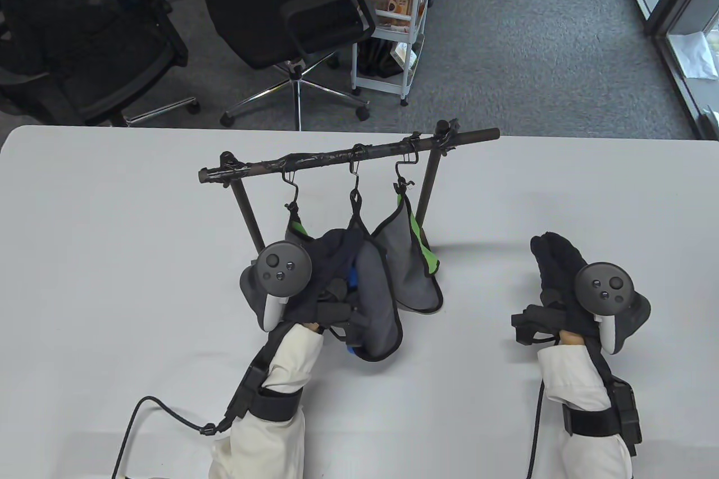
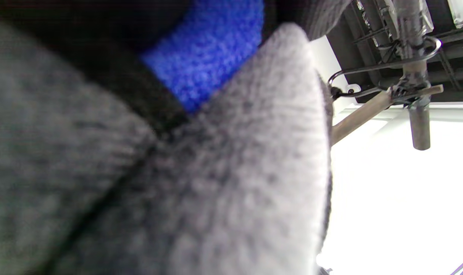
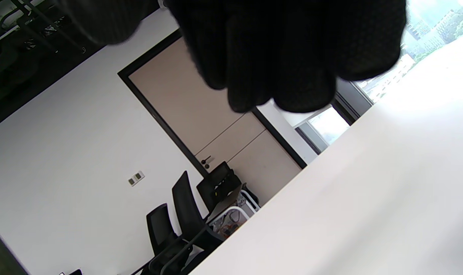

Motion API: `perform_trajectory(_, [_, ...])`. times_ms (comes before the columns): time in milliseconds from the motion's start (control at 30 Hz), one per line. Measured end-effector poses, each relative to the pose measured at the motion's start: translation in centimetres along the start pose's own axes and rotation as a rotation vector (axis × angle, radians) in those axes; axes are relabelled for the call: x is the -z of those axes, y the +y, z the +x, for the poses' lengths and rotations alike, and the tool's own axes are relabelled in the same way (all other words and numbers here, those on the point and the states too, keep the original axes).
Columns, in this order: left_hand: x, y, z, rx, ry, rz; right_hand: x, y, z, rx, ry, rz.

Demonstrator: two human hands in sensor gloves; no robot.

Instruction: Hook hand towel onto s-hook

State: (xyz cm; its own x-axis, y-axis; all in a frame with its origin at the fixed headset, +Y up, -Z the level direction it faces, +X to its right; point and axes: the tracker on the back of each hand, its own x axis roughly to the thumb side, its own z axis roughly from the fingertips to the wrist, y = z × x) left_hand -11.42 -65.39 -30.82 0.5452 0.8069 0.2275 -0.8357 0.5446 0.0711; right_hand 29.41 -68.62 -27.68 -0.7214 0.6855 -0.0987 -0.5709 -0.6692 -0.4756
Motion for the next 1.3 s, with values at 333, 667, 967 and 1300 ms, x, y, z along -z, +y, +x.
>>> perform_trajectory(333, [0.3,-1.3,-0.8,0.033,0.021,-0.071,0.1,0.0,-0.1,0.005,-0.004,0.002])
perform_trajectory(667, [0.2,-1.8,-1.5,0.113,0.028,-0.231,0.1,0.1,-0.1,0.003,-0.002,0.004])
perform_trajectory(967, [-0.9,0.8,0.2,0.182,-0.025,-0.193,0.1,0.1,-0.2,0.008,-0.002,0.002])
perform_trajectory(1300, [-3.1,6.3,2.8,0.250,-0.097,-0.082,0.0,-0.3,0.0,0.028,-0.015,-0.013])
